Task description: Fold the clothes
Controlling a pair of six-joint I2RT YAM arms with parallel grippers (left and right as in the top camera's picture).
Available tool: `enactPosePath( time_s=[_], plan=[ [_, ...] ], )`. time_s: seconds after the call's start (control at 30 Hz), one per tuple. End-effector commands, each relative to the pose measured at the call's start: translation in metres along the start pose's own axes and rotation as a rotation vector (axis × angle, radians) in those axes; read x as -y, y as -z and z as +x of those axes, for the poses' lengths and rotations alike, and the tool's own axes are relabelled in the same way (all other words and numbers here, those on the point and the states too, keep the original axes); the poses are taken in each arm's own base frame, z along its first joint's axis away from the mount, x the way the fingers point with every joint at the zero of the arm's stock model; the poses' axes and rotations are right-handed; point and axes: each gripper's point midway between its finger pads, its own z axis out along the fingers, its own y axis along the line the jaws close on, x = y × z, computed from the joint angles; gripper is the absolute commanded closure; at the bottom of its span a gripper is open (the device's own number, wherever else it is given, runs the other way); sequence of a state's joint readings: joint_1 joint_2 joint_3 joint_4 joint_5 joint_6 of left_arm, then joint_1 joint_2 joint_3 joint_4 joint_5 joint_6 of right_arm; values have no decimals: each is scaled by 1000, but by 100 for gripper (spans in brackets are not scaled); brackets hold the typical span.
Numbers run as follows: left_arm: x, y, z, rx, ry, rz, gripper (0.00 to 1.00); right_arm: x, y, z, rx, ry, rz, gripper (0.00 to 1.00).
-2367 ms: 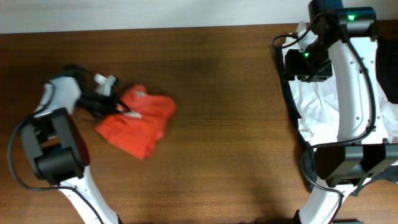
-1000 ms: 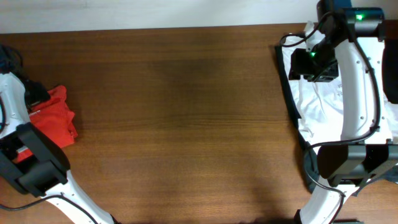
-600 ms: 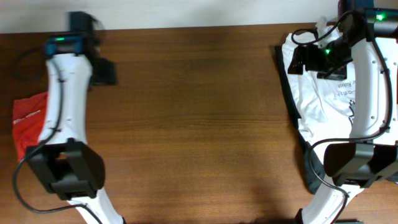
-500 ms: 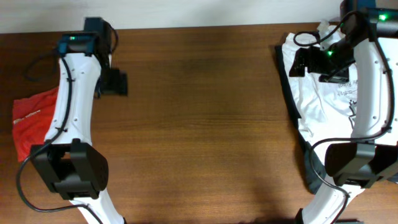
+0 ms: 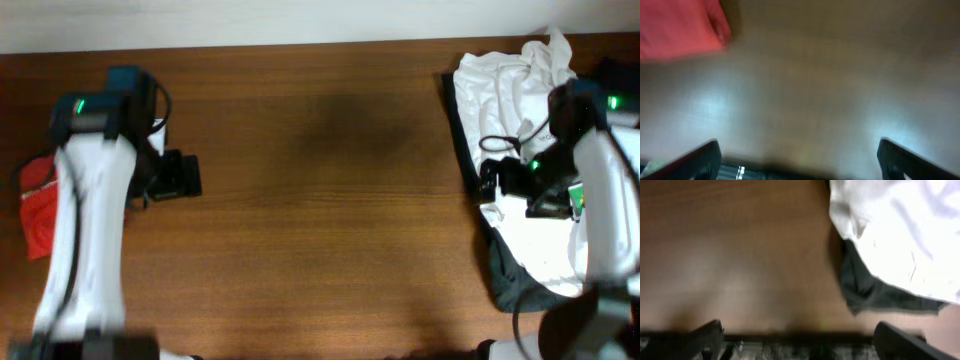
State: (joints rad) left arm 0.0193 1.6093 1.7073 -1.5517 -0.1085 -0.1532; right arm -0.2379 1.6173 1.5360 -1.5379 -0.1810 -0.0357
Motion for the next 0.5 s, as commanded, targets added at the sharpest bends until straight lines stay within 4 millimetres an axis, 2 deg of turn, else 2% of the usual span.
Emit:
enactPosePath(
  time_s=[0.0, 0.1, 0.2, 0.33, 0.47],
  plan=[
    [-10, 36, 18, 266, 65, 26, 1, 1, 8, 18, 168, 33, 18, 1],
    [-15, 60, 31, 522, 95, 70, 1, -2, 21, 26, 355, 44, 20, 1],
    [-19, 73, 49, 694, 116, 99, 1, -5, 35, 32, 502, 63, 22, 1],
    [-26, 84, 75, 848, 138, 117, 1, -9, 54, 44, 636, 88, 27, 1],
    [-31, 97, 100, 931, 148, 132, 1, -11, 64, 50, 682, 97, 27, 1]
  ],
)
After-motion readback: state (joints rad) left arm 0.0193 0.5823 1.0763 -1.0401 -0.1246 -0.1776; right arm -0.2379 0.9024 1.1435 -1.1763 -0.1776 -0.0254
